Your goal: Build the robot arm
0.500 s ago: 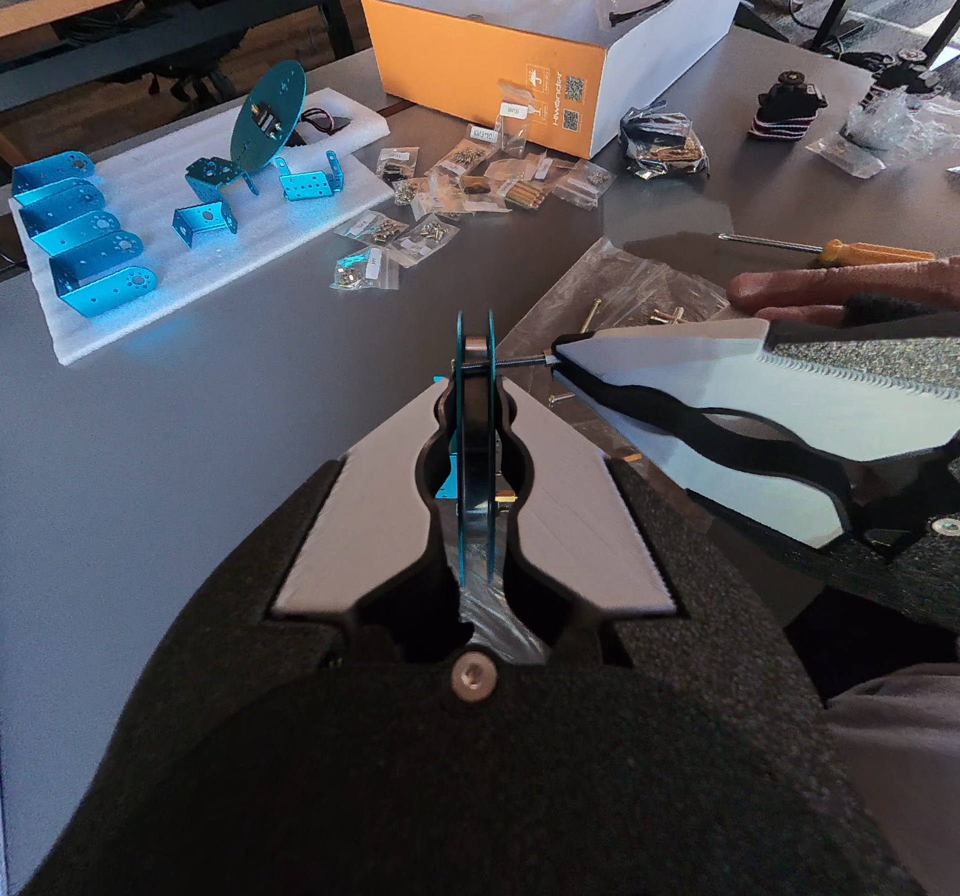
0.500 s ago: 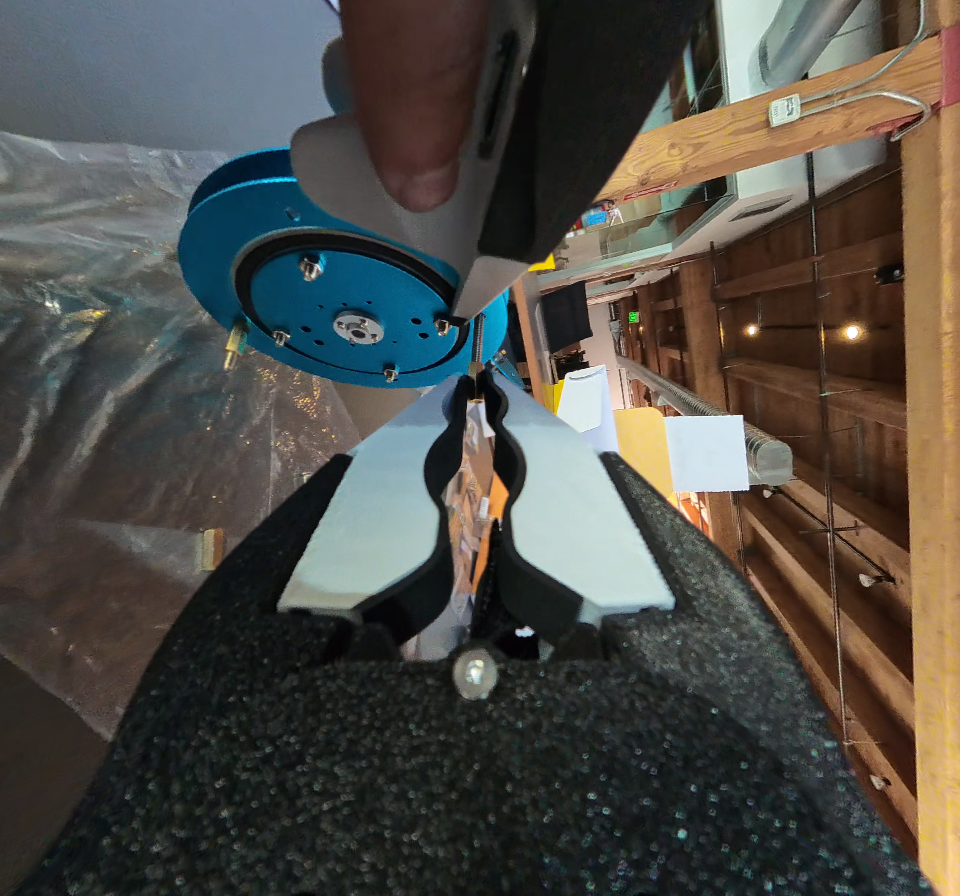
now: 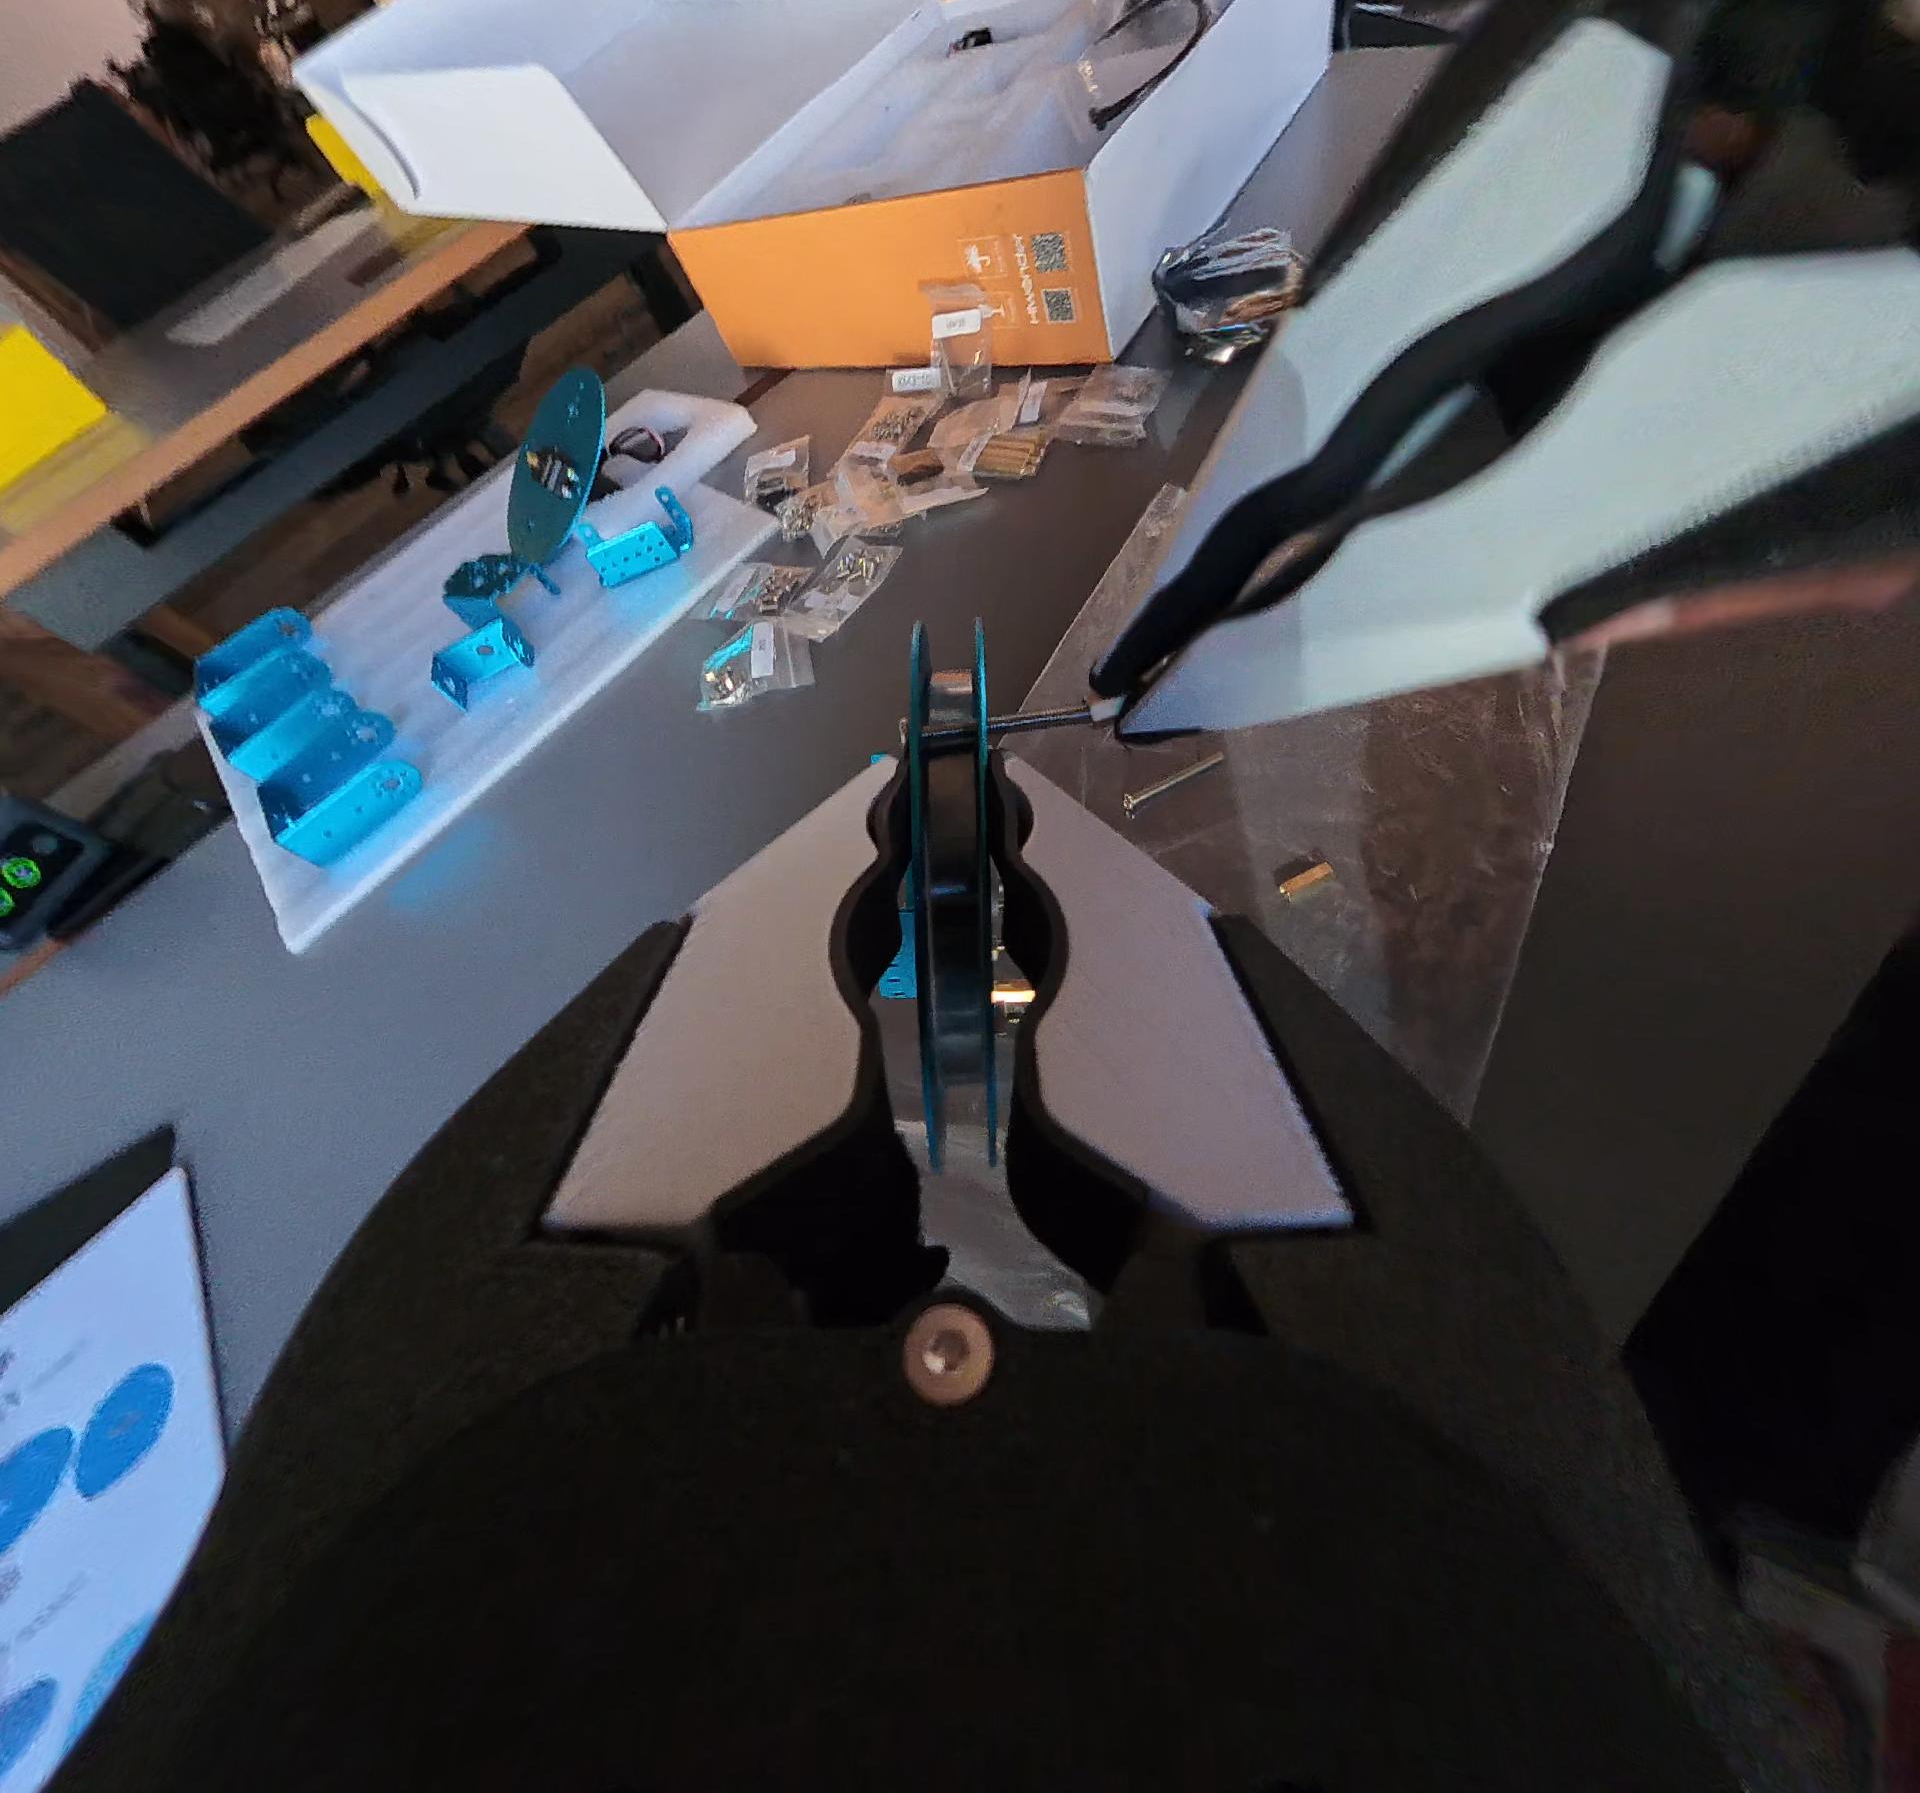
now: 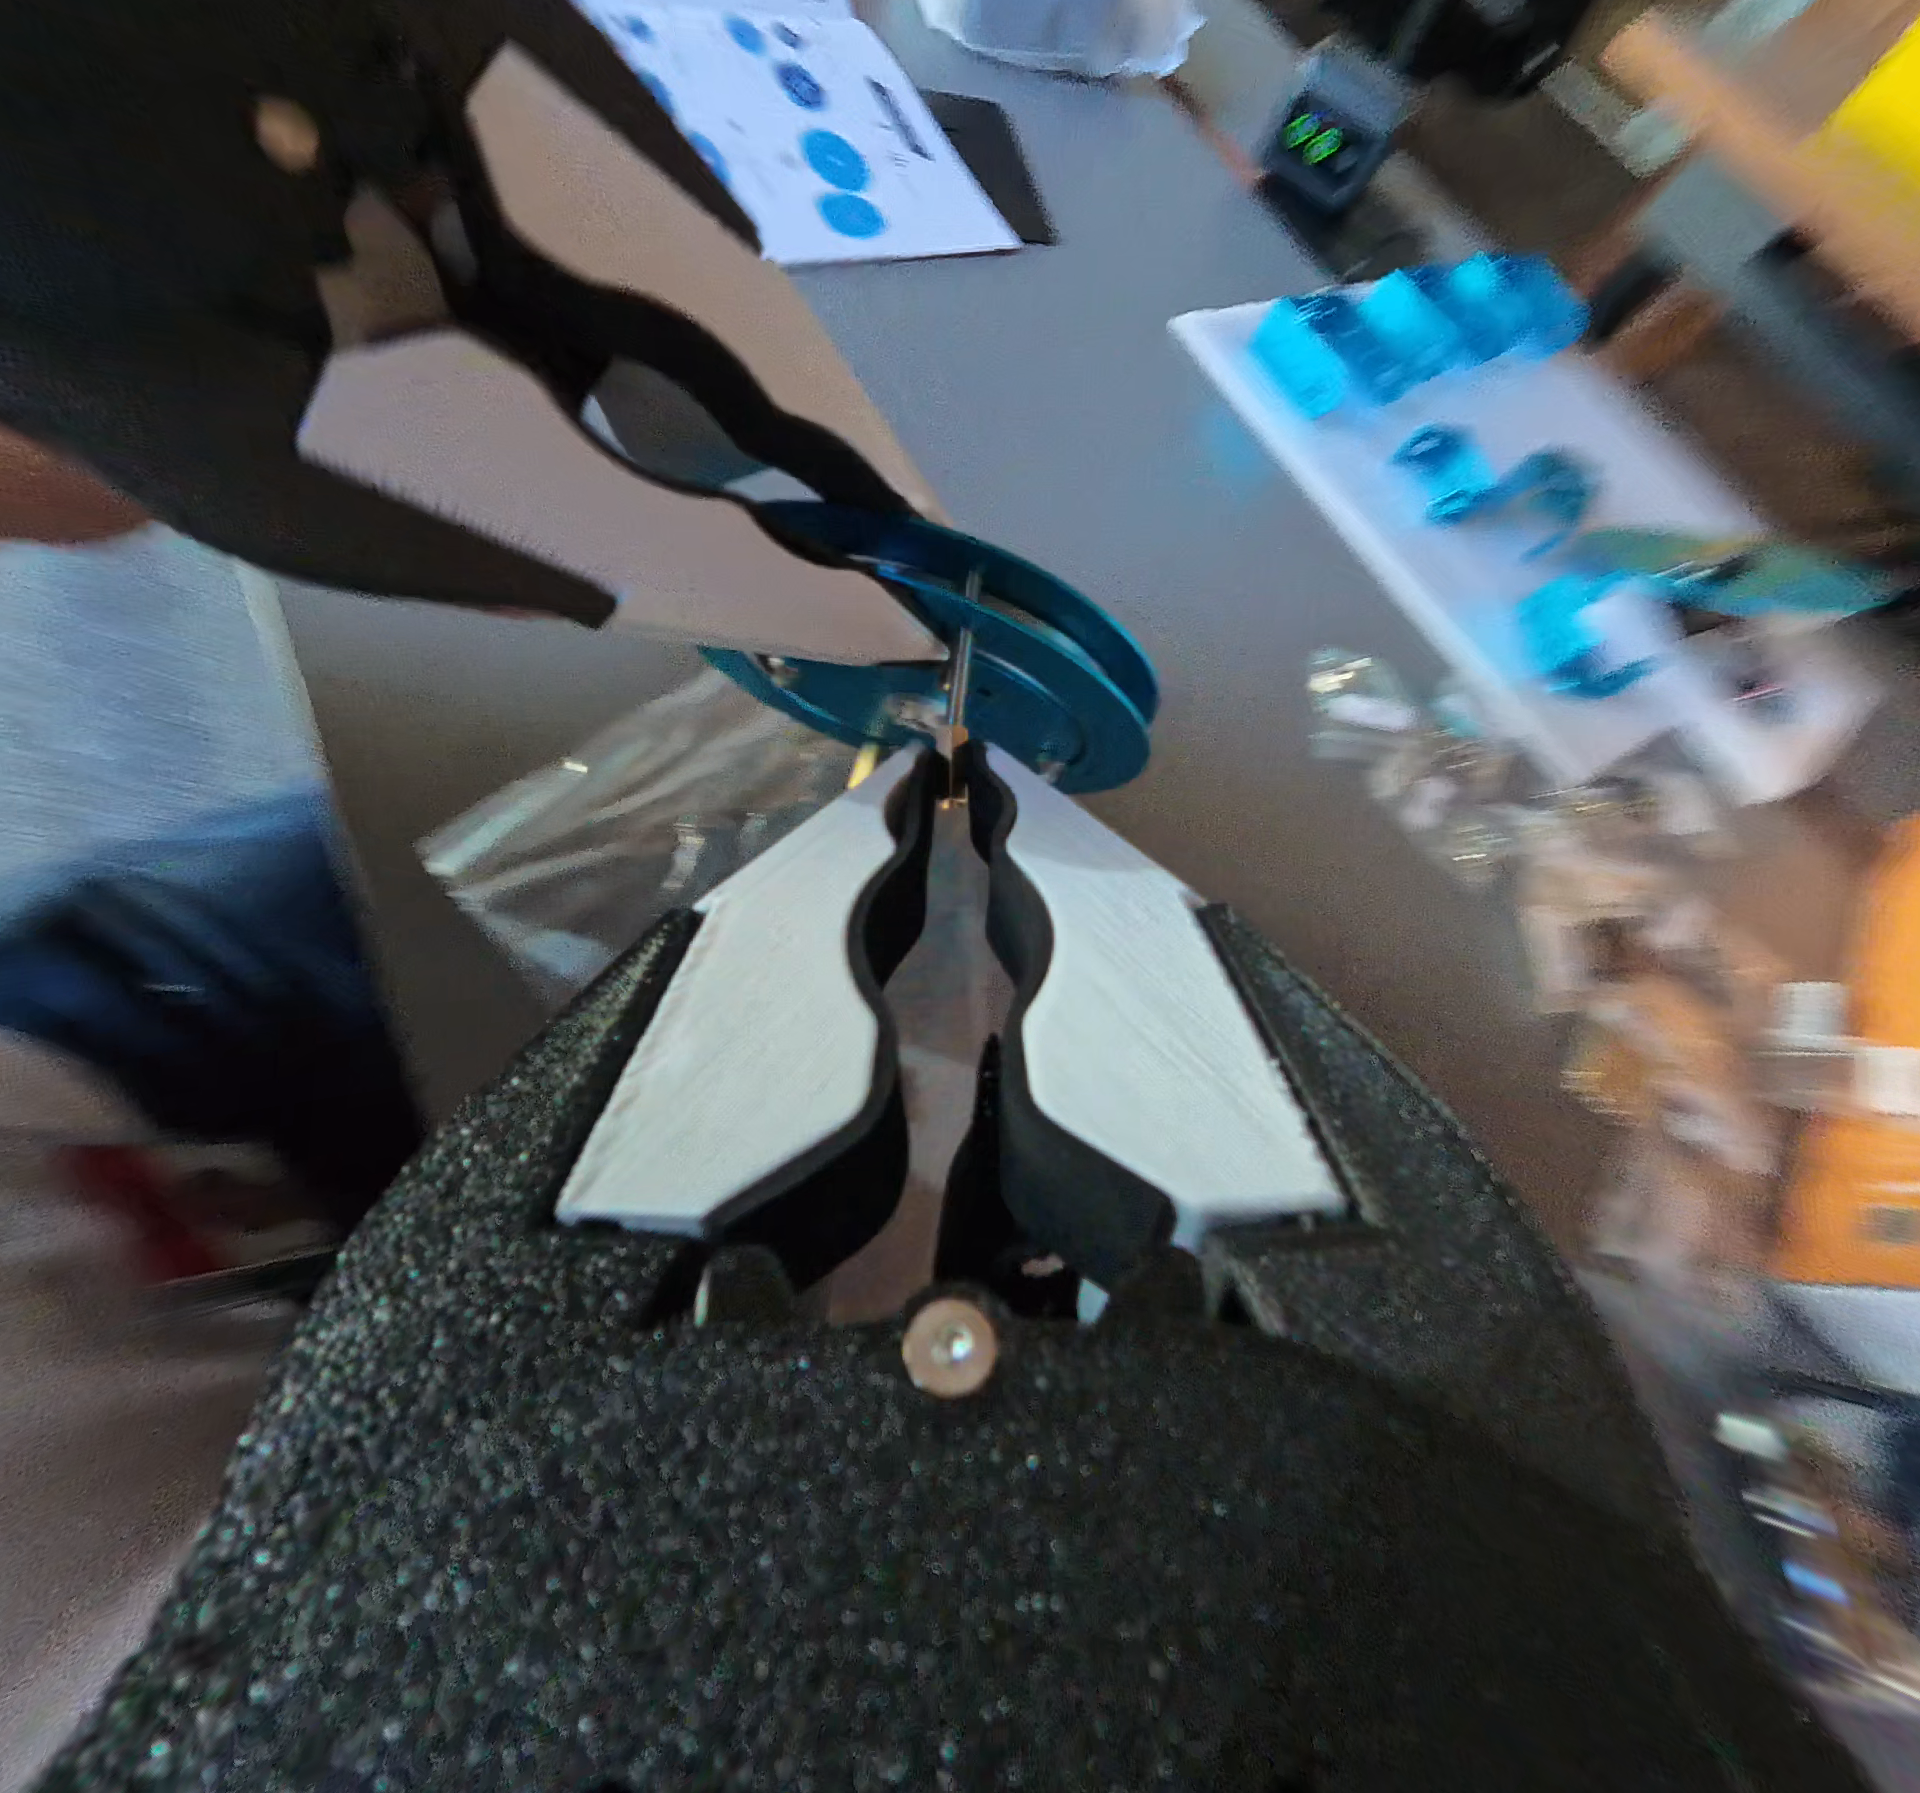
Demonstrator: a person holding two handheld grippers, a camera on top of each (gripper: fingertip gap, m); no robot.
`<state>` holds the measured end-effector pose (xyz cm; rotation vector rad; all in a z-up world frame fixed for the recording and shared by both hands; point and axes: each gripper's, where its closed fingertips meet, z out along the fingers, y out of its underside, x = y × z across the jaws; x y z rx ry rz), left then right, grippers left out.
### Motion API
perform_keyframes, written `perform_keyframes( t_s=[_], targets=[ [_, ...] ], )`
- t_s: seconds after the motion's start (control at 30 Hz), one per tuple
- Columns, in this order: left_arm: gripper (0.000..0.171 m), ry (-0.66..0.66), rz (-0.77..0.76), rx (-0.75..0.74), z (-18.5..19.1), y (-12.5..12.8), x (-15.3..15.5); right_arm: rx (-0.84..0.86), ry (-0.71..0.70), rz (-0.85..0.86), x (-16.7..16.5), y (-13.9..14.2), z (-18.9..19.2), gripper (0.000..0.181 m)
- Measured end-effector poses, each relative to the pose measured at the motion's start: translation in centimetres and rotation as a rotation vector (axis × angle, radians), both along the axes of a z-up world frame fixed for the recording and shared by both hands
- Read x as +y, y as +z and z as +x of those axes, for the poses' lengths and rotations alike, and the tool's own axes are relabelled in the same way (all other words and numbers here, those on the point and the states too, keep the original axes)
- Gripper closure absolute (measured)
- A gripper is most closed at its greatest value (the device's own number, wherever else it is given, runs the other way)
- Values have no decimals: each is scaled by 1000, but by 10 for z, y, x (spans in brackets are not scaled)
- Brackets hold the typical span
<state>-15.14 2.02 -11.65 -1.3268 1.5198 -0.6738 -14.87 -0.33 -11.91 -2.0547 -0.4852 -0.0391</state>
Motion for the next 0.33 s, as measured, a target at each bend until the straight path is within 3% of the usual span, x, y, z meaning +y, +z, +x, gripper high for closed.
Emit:
perform_keyframes(
  t_s=[0.27,0.33],
  targets=[
    [160,-133,70,-144,-7,18,-12,1147,222,-269,-13,17,-16,177],
    [160,-172,47,-220,-9,28,-16,1510,320,-335,-17,31,-20,177]
  ],
)
